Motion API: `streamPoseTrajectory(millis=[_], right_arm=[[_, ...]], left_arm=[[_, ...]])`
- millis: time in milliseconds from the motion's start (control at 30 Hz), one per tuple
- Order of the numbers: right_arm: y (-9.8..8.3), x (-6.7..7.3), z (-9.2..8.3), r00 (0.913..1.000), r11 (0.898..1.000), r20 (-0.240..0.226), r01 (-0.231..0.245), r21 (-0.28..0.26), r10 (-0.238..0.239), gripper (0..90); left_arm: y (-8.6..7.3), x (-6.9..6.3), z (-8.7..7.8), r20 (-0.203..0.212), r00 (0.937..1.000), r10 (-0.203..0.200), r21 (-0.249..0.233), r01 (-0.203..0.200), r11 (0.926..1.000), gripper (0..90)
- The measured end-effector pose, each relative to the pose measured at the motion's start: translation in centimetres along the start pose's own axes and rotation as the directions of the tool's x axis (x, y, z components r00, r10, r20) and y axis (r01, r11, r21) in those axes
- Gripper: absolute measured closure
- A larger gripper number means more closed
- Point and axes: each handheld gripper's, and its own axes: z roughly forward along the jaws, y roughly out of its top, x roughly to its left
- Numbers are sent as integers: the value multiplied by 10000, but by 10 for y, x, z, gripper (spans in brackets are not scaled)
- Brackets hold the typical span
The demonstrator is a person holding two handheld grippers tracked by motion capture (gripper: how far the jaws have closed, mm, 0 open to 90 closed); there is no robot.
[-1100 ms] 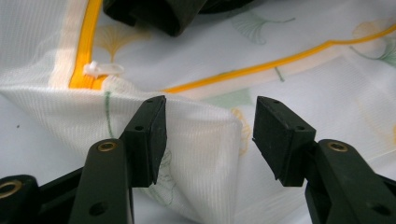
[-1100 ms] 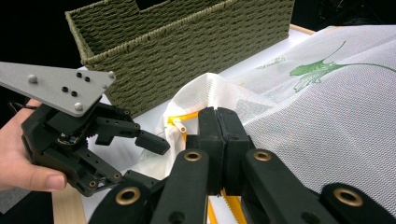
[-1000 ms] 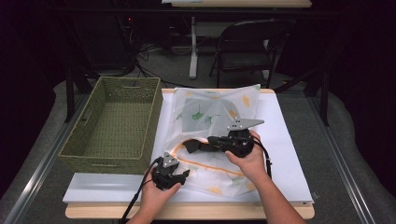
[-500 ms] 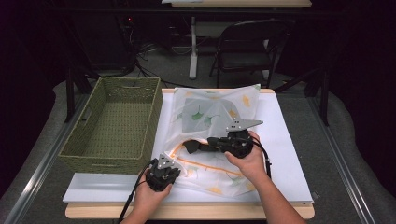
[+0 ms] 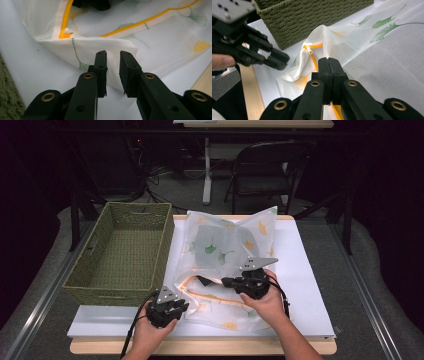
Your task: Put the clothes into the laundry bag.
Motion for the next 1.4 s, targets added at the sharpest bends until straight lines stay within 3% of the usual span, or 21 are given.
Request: streamPoseTrajectory(millis=[333, 800, 1033, 1100, 1133, 1167, 1400], right_arm=[[-9, 3, -4, 9993, 9995, -221, -302, -43, 301, 896], [-38, -16, 8, 9952, 9945, 199, -961, 415, 954, 894], [-41, -17, 10, 9959, 9950, 244, -886, 471, 875, 894], [-41, -17, 10, 9959, 9950, 244, -886, 471, 875, 894], [-47, -14, 22, 9972, 9937, 569, -547, 977, 493, 894], [-49, -13, 24, 9970, 9928, 666, -456, 1106, 384, 894], [-52, -15, 26, 9963, 9914, 698, -589, 1170, 509, 893]], left_arm=[[4, 2, -9, 58, 9997, -219, -647, 222, 9977, 598], [-2, 5, -4, 97, 9990, -434, -706, 440, 9965, 540], [-3, 5, -5, 9, 9990, -444, -681, 444, 9967, 535], [-8, 10, -8, -77, 9976, -684, -726, 676, 9951, 531], [-9, 10, -9, -132, 9976, -675, -742, 663, 9950, 531], [-9, 11, -9, -144, 9980, -623, -717, 611, 9956, 528], [-9, 11, -10, -177, 9981, -591, -706, 577, 9958, 527]])
